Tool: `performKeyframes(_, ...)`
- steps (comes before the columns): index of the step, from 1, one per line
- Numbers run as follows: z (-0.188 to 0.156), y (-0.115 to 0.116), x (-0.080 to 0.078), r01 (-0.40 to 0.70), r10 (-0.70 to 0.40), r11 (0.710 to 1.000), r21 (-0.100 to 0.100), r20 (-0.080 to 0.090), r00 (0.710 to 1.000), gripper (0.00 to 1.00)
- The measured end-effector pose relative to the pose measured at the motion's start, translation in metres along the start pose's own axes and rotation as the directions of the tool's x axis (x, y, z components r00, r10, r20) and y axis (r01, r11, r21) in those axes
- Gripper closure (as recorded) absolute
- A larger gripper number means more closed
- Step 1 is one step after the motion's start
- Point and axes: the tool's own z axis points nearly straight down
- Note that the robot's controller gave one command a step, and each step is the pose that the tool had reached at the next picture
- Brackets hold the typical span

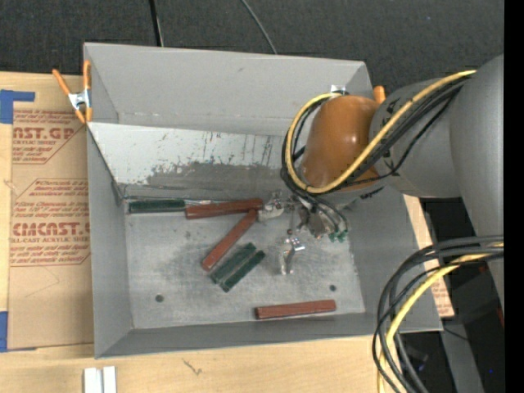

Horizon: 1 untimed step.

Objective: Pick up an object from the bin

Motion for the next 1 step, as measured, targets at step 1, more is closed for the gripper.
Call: performKeyframes(1, 0.0000, -0.0001, 0.0000, 0.000, 0.000, 1.000, 0.000, 0.001, 1.000, 0.00)
